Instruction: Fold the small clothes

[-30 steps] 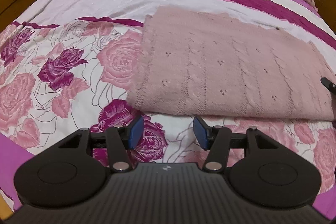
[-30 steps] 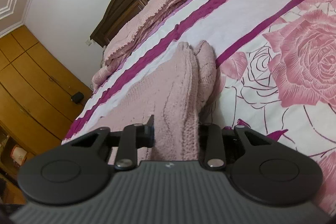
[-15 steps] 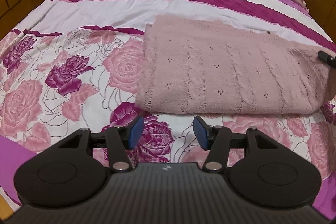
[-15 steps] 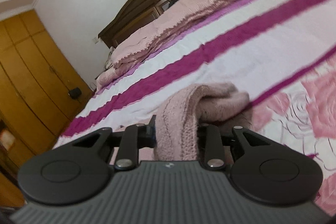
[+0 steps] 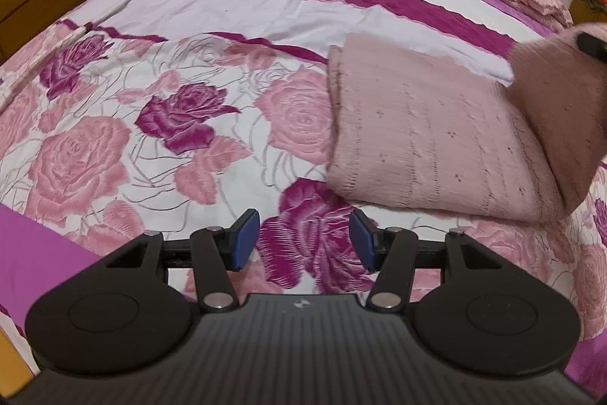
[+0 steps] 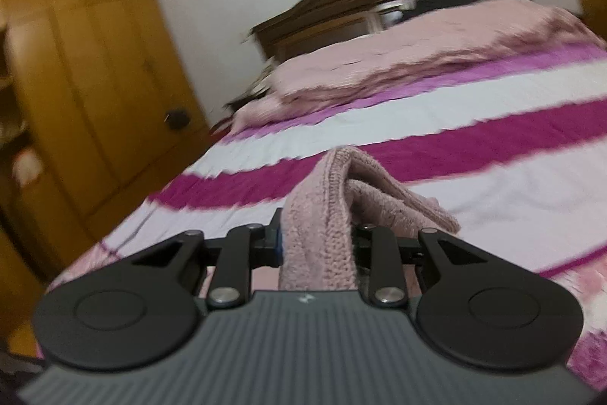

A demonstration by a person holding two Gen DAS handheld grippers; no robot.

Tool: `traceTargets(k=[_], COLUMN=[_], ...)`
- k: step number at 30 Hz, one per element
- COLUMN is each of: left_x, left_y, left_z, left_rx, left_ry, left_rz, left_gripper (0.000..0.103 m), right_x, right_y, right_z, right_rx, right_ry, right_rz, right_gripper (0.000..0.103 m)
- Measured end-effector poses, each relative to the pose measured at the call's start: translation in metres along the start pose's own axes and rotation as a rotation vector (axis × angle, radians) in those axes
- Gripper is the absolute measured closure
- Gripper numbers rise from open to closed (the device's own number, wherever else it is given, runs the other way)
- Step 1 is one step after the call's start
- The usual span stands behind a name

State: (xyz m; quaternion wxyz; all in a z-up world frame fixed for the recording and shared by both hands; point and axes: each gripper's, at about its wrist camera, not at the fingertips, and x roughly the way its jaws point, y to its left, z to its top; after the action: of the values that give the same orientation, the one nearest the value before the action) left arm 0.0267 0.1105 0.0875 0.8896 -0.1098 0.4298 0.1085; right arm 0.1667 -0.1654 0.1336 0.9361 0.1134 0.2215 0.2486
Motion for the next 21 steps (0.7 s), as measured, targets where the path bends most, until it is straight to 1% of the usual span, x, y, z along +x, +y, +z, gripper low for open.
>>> traceTargets(k=[2, 4, 7, 8, 10, 11, 14, 16, 18, 19, 21], left_x=[0.001, 0.002, 0.002, 0.002, 0.000, -0.001, -0.002, -0.002, -0.002, -0.003, -0.003], left_y=[0.006, 0.014, 0.027, 0.031, 0.042, 0.049, 0.064, 0.073, 0.081, 0.084, 0.090], left_z=[-0.001, -0.003, -0.005, -0.006, -0.008, -0.009, -0.009, -0.009, -0.009, -0.009, -0.009], left_rx=[-0.009, -0.022, -0.046, -0.054, -0.075, -0.084, -0.095, -0.103, -0.115, -0.123, -0.136], left_ry=[0.001, 0.003, 0.002, 0.003, 0.003, 0.001, -0.001, -0.007, -0.013, -0.016, -0.017], left_rz=[0.002, 0.005, 0.007, 0.008, 0.009, 0.010, 0.024, 0.031, 0.028, 0.026, 0.022], left_gripper=[0.043, 0.043, 0.043, 0.043, 0.043, 0.043, 0.043, 0.043, 0.043, 0.043, 0.043], right_x=[0.022, 0.053, 0.091, 0.100, 0.101, 0.101, 0.100, 0.094, 0.089, 0.089, 0.097], right_y=[0.024, 0.043, 0.055, 0.057, 0.061, 0.063, 0.069, 0.076, 0.092, 0.102, 0.112], right_z=[-0.008, -0.024, -0.055, -0.067, -0.081, -0.083, -0.075, -0.064, -0.055, -0.053, -0.056], right_rx=[-0.050, -0.095, -0.118, -0.119, -0.107, -0.112, -0.110, -0.117, -0.182, -0.226, -0.260], right_ry=[0.054, 0.134, 0.248, 0.273, 0.259, 0.251, 0.243, 0.222, 0.187, 0.188, 0.215], right_rz=[0.003, -0.005, -0.013, -0.019, -0.022, -0.031, -0.051, -0.074, -0.095, -0.109, -0.117], right_gripper=[0.074, 0.074, 0.074, 0.074, 0.074, 0.074, 0.074, 0.075, 0.075, 0.075, 0.075])
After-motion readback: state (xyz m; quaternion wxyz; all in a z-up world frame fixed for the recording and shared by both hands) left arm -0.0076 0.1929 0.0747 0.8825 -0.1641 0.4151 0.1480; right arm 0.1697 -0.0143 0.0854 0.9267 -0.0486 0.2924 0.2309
